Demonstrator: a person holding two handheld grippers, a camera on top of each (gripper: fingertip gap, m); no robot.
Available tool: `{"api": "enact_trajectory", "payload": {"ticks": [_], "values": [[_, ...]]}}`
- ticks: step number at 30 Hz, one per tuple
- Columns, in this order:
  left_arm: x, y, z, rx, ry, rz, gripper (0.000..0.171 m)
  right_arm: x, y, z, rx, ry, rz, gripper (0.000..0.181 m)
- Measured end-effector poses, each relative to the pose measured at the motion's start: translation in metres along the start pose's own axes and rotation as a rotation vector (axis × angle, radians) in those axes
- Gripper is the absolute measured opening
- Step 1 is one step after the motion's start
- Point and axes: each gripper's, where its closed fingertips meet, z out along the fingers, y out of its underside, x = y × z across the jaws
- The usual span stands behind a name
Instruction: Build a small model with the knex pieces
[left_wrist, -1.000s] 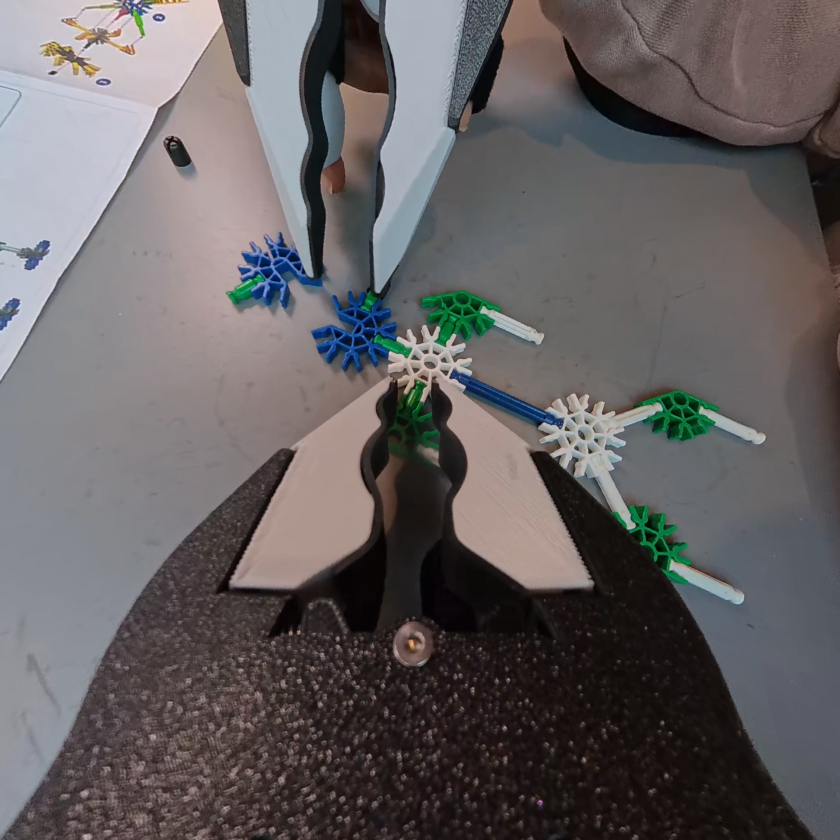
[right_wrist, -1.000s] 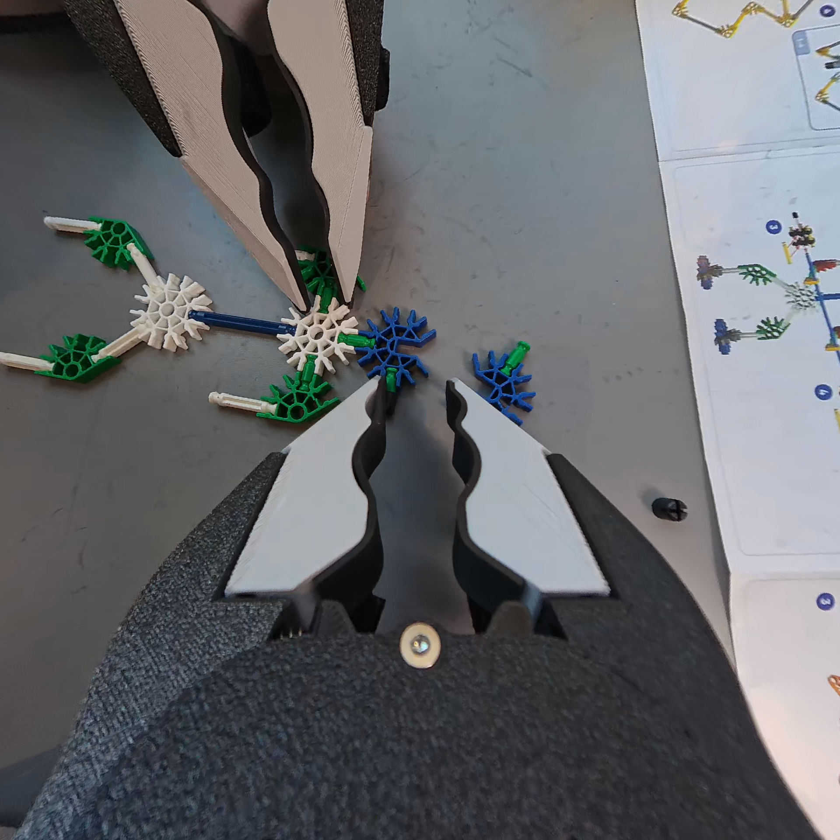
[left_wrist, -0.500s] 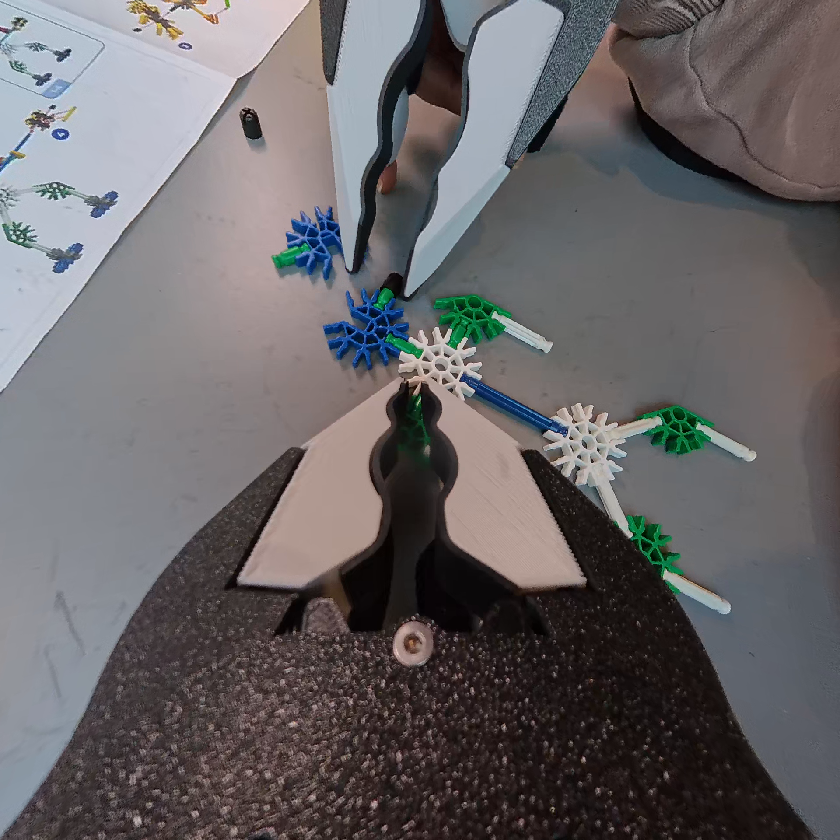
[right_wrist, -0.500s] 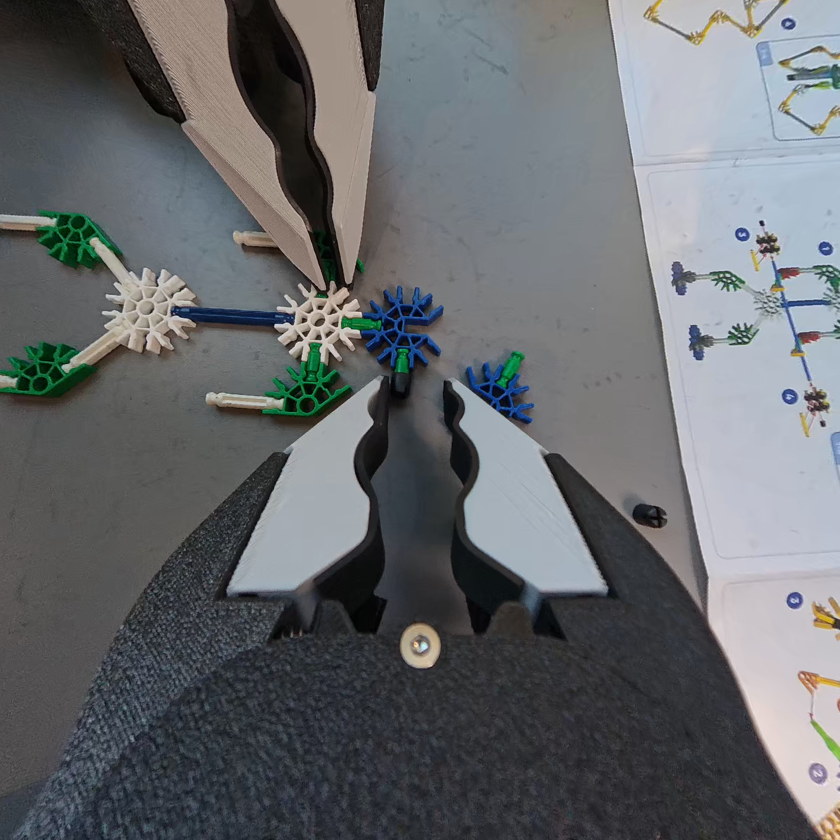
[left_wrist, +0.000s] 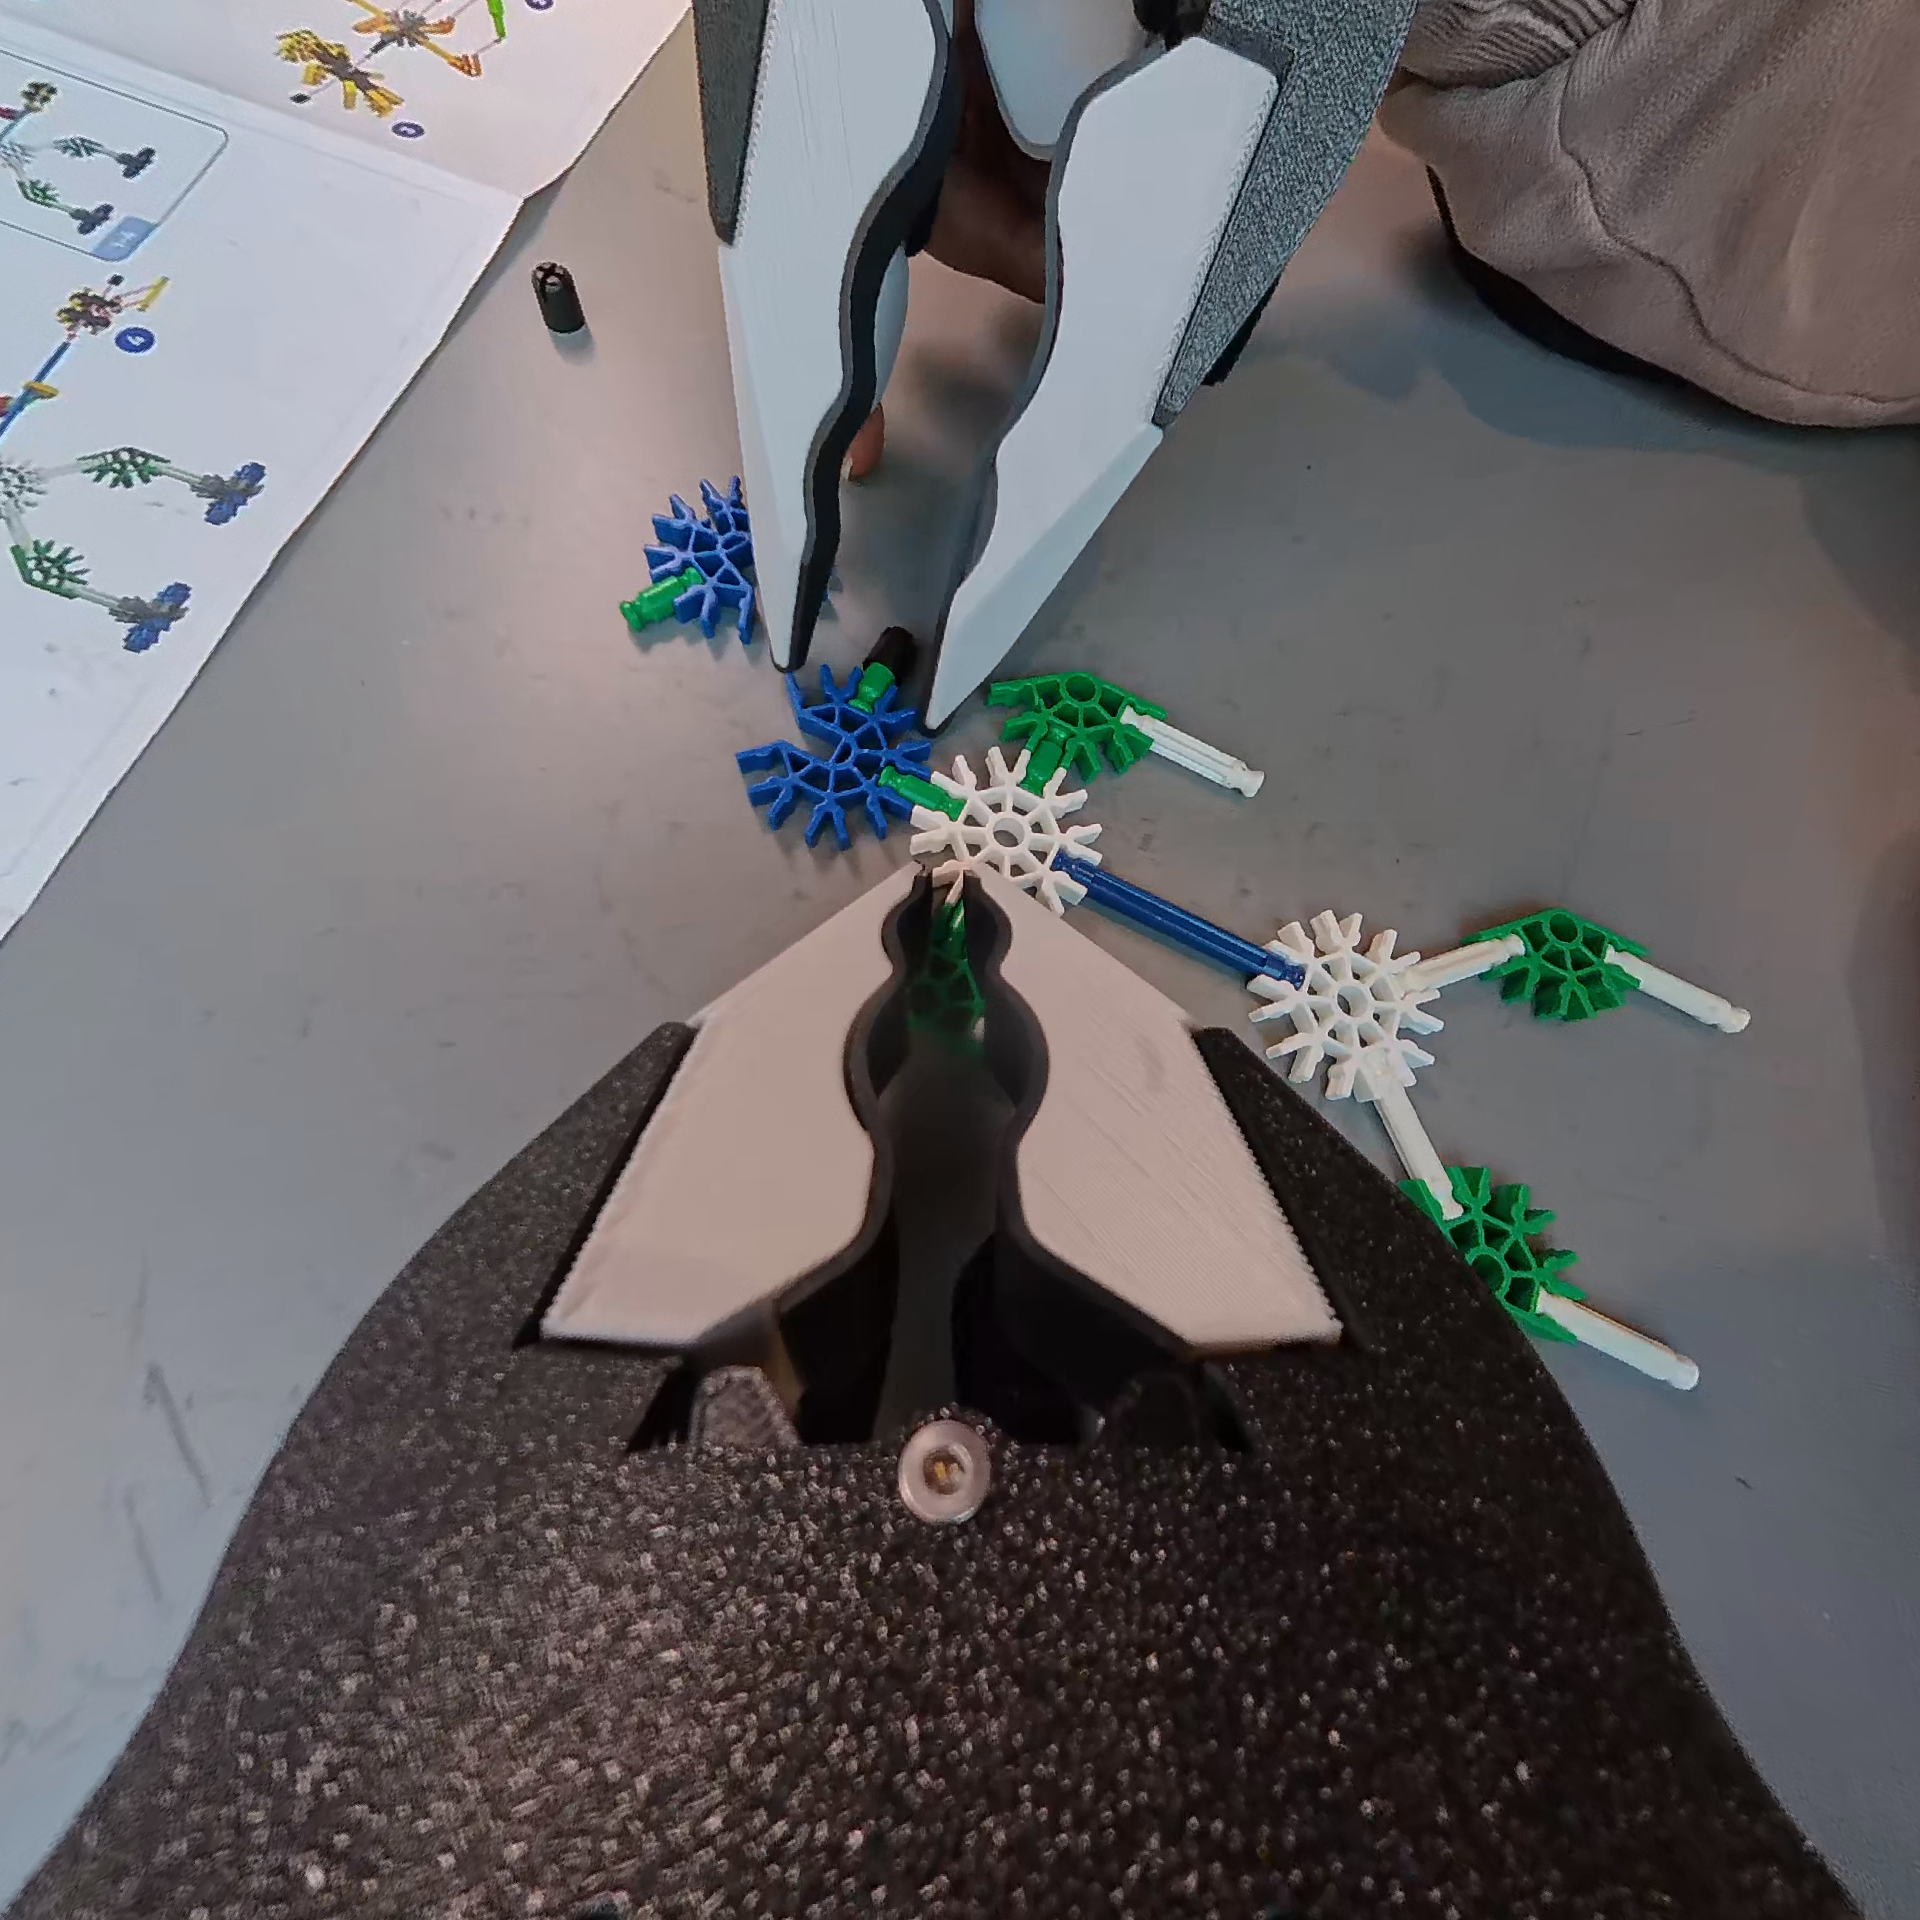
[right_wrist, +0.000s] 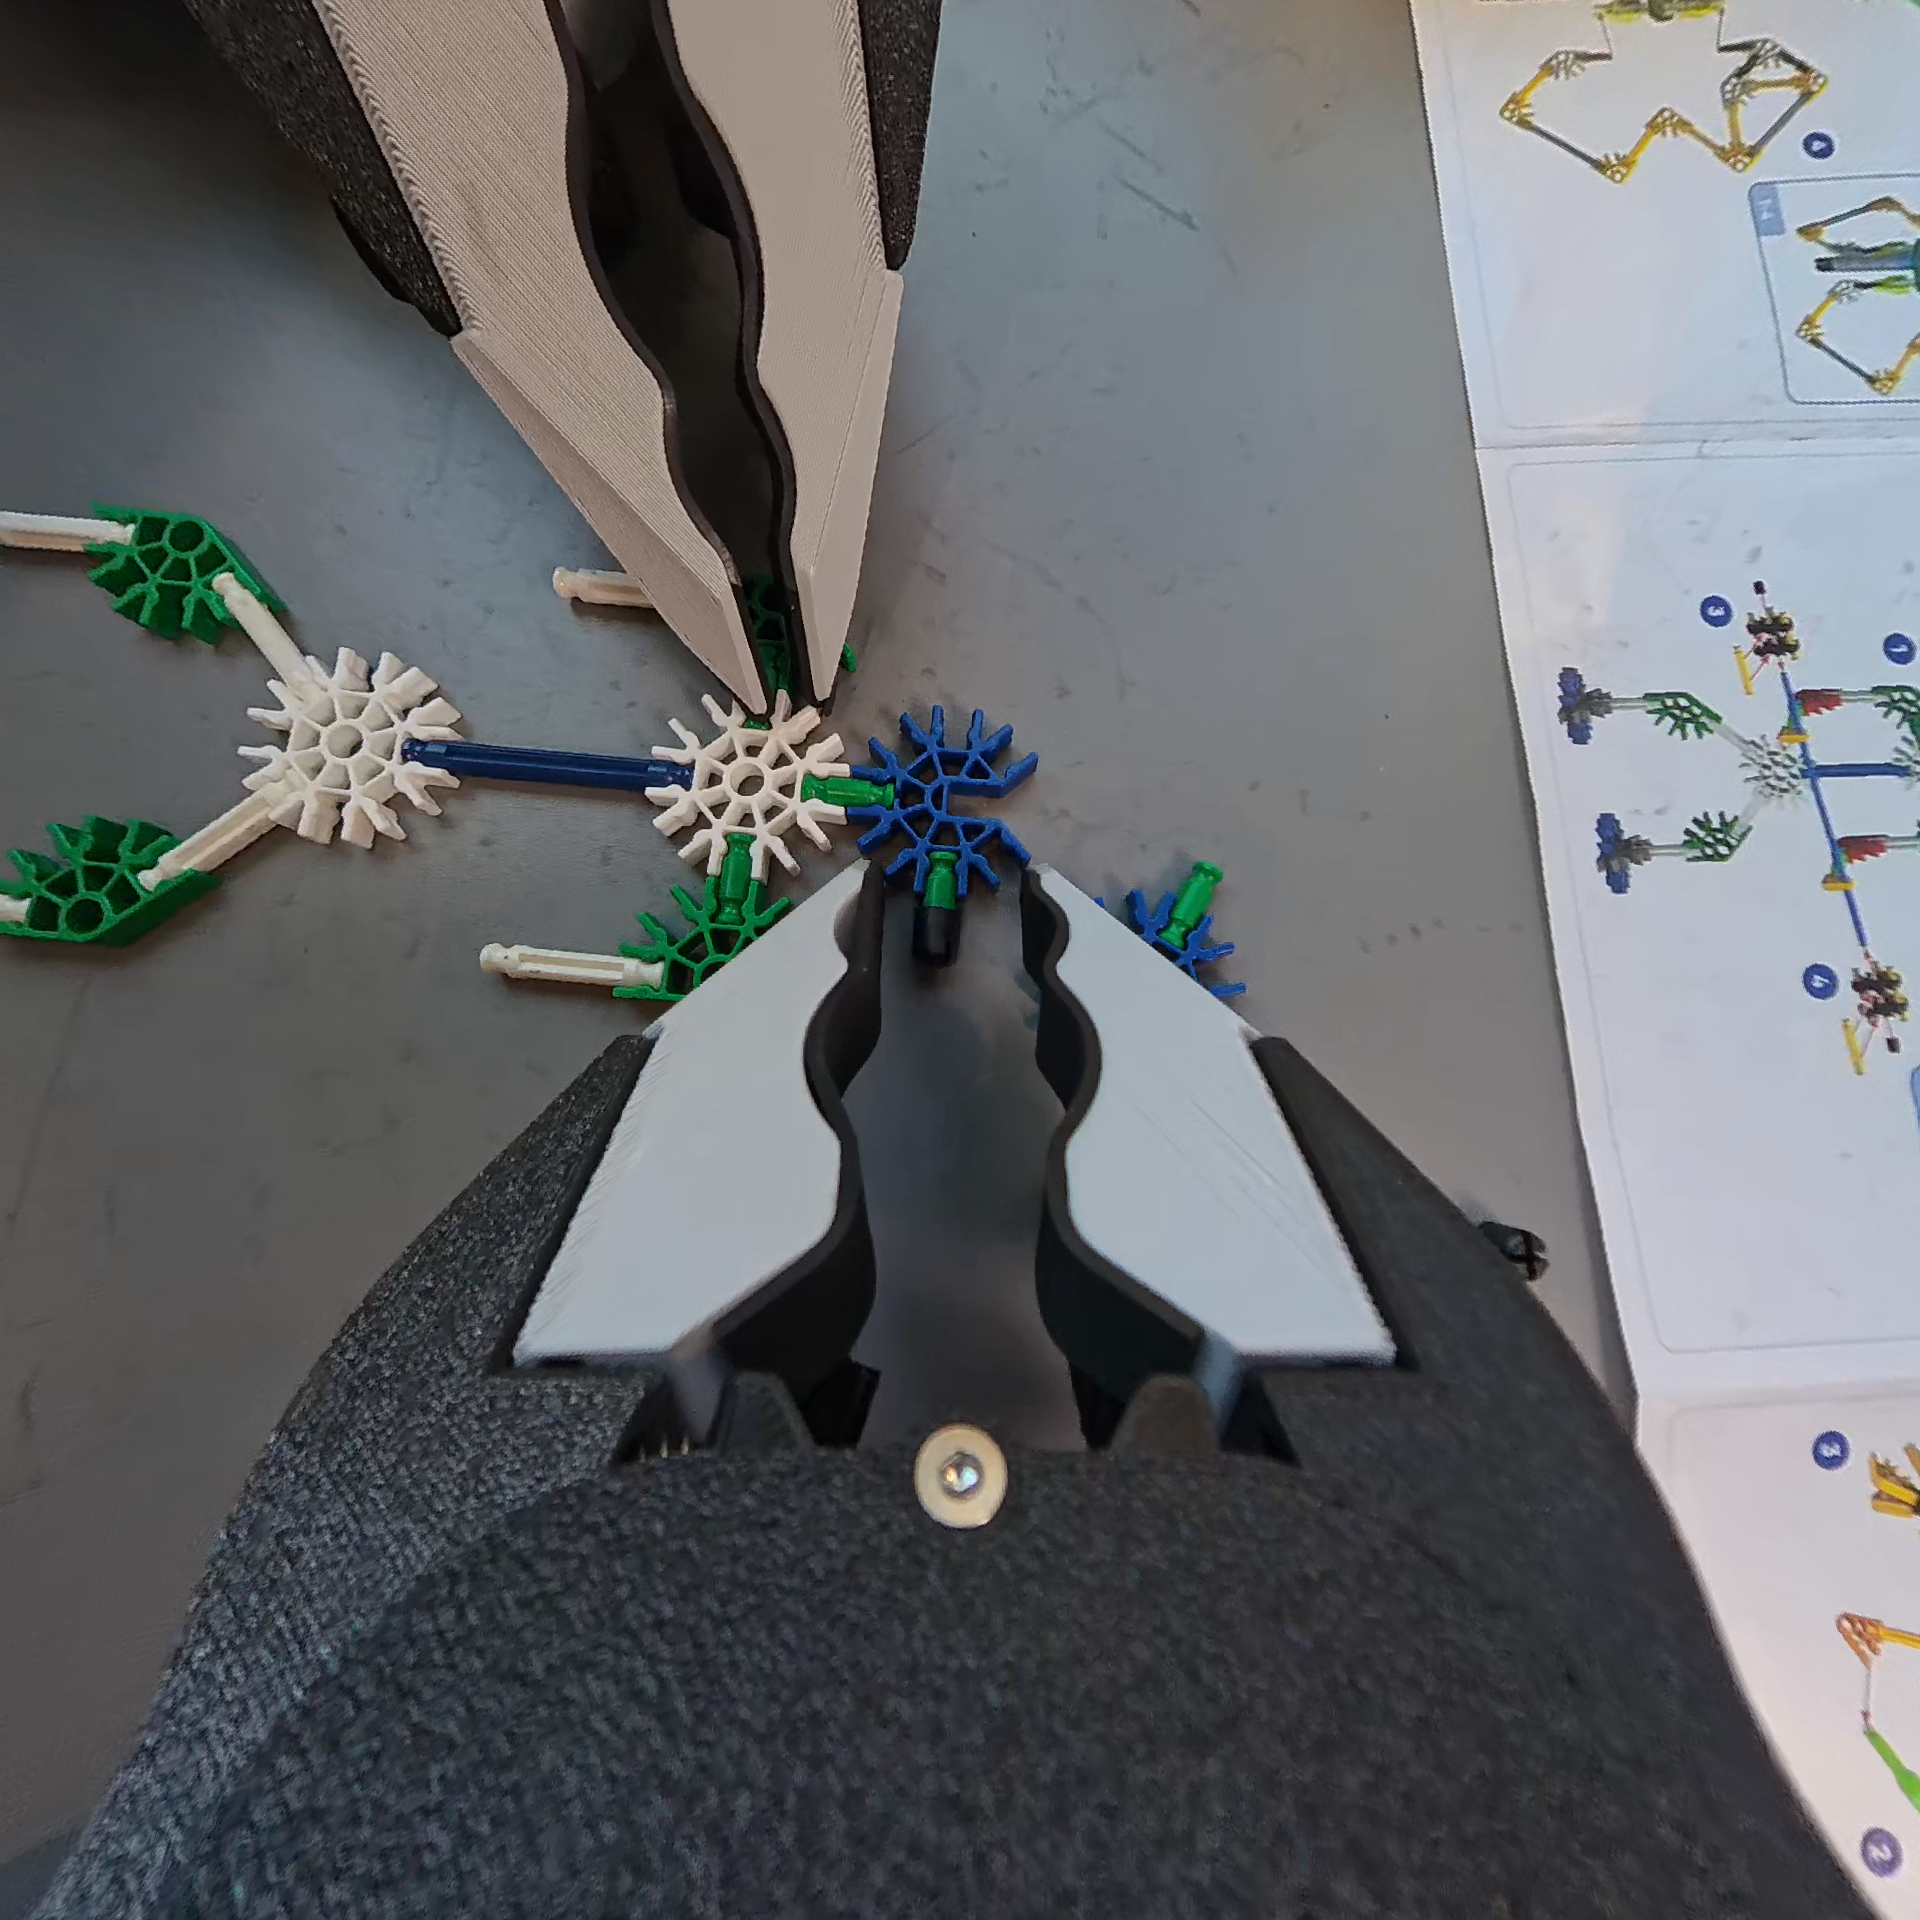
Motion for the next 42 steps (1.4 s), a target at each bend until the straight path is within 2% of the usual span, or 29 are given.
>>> {"api": "enact_trajectory", "payload": {"ticks": [9, 11, 14, 16, 21, 23, 26, 29, 32, 36, 42], "values": [[0.000, -0.002, -0.001, 0.011, 0.000, 0.009, 0.007, -0.002, -0.003, 0.001, 0.009, 0.002, -0.039, 0.020], [-0.008, -0.007, -0.005, 0.049, -0.023, -0.035, 0.015, -0.001, -0.009, -0.002, 0.044, 0.010, -0.052, 0.020], [-0.028, -0.017, -0.016, 0.137, -0.058, -0.186, 0.030, 0.002, -0.022, -0.012, 0.117, 0.033, -0.073, 0.020], [-0.032, -0.025, -0.023, 0.213, -0.001, -0.308, 0.034, 0.003, -0.032, -0.021, 0.174, 0.052, -0.090, 0.020], [-0.013, -0.053, -0.038, 0.419, 0.359, -0.622, 0.035, 0.000, -0.064, -0.040, 0.337, 0.083, -0.134, 0.021], [-0.008, -0.061, -0.045, 0.474, 0.458, -0.675, 0.024, -0.004, -0.070, -0.042, 0.351, 0.090, -0.154, 0.020], [-0.005, -0.064, -0.050, 0.495, 0.476, -0.660, 0.009, -0.005, -0.073, -0.045, 0.369, 0.088, -0.150, 0.021], [-0.004, -0.065, -0.050, 0.494, 0.450, -0.624, 0.006, 0.000, -0.068, -0.053, 0.382, 0.031, -0.042, 0.030], [-0.004, -0.063, -0.049, 0.478, 0.436, -0.610, 0.007, 0.021, -0.045, -0.057, 0.305, 0.059, 0.073, 0.040], [0.001, -0.059, -0.043, 0.438, 0.462, -0.608, 0.007, 0.033, 0.000, -0.041, 0.082, 0.105, 0.128, 0.049], [0.015, -0.056, -0.037, 0.382, 0.505, -0.585, 0.007, 0.038, 0.015, -0.017, -0.034, 0.145, 0.151, 0.048]]}}
